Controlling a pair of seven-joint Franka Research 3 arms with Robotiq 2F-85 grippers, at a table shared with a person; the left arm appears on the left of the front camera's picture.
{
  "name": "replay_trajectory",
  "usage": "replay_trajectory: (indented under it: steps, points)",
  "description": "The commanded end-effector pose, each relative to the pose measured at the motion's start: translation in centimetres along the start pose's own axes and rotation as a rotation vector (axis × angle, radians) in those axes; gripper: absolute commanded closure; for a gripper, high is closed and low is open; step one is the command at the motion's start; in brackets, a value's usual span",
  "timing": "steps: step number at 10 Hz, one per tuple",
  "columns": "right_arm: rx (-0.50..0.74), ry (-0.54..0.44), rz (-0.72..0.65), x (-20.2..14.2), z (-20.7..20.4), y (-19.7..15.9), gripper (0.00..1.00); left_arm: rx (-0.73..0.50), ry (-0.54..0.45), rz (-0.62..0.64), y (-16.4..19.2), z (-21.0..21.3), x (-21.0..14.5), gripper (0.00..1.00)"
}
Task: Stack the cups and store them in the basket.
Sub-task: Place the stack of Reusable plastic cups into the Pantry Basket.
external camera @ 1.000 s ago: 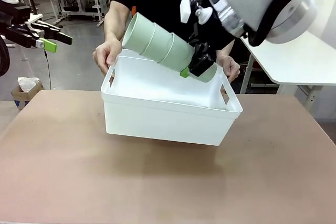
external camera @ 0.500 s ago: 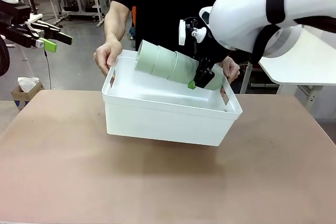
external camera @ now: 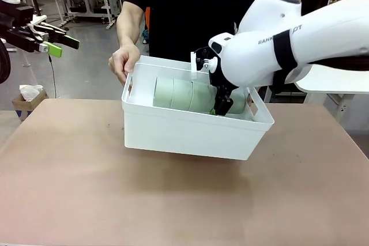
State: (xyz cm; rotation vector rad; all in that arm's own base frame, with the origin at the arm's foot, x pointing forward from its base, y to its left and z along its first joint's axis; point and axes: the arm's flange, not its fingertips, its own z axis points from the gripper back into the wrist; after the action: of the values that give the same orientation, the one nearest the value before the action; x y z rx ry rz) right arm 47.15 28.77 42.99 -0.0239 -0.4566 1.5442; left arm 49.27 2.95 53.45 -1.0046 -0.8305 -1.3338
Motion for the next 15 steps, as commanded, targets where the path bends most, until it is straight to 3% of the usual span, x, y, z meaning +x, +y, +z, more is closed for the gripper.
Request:
replay_trajectory:
  steps: [1, 4, 5, 9, 11, 15]
  points:
    - [-0.041, 0.026, -0.02, 1.4, -0.3, 0.0, 0.15, -0.006, 0.014, 0.004, -0.2, 0.0, 0.2, 0.0]
    - [-0.025, 0.032, -0.014, 1.9, -1.2, 0.2, 0.15, -0.006, 0.014, 0.004, -0.2, 0.0, 0.2, 0.0]
    - [-0.012, 0.031, -0.011, 2.0, -0.9, 0.0, 0.0, -0.006, 0.014, 0.004, -0.2, 0.0, 0.2, 0.0]
    - [-0.014, -0.001, -0.017, 2.8, 0.0, -1.0, 0.0, -0.006, 0.014, 0.004, -0.2, 0.0, 0.2, 0.0]
    - [-0.014, -0.044, -0.037, 2.3, 3.0, -1.6, 0.0, -0.006, 0.014, 0.004, -0.2, 0.0, 0.2, 0.0]
    - [0.008, -0.235, -0.121, -0.8, 11.2, -3.2, 0.0, -0.006, 0.014, 0.004, -0.2, 0.0, 0.2, 0.0]
